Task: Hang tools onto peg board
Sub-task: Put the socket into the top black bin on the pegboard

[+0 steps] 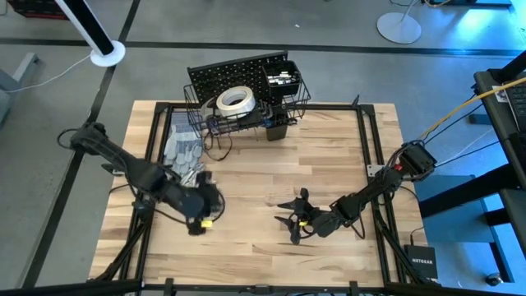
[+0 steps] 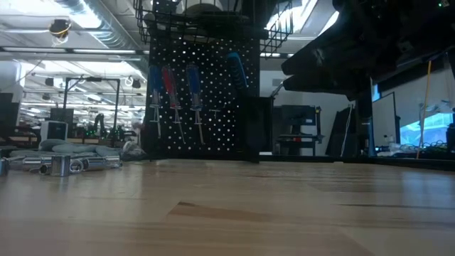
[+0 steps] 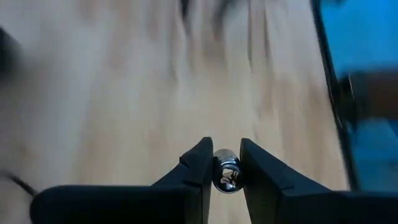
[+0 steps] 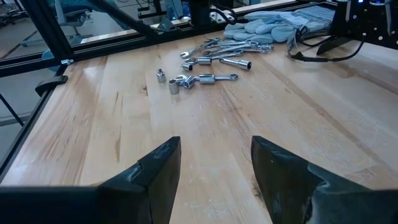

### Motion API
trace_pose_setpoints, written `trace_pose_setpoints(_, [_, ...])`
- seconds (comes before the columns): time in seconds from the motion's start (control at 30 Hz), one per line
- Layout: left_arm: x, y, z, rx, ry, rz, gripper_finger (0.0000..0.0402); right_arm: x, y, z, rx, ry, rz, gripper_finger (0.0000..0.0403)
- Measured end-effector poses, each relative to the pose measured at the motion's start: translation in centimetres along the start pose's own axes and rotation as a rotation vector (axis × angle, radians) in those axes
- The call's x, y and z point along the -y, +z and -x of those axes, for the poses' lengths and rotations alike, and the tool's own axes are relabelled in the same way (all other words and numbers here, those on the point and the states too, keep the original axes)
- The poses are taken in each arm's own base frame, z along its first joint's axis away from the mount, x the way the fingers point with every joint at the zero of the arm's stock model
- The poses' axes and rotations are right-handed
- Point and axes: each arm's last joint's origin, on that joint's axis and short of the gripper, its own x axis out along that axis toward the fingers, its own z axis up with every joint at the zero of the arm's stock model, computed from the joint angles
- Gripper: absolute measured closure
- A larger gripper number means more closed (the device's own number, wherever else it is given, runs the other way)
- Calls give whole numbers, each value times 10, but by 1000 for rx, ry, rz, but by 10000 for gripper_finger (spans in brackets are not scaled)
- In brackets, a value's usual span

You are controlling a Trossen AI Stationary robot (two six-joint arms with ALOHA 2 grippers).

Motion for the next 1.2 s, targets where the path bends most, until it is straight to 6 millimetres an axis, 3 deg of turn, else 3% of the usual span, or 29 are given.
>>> trace_pose_setpoints(0.3, [-46, 93, 61, 507, 349, -158, 342, 0, 0, 0, 0, 0, -1, 204])
trace_pose_setpoints(0.57, [-107, 139, 82, 766, 588, -119, 343, 0, 0, 0, 0, 0, -1, 204])
trace_pose_setpoints(0.93, [-187, 196, 56, 743, 689, -42, 340, 0, 0, 0, 2, -9, 1, 204])
trace_pose_setpoints(1.2, [-219, 205, 35, 727, 681, 72, 335, 0, 0, 0, -1, -2, 1, 204])
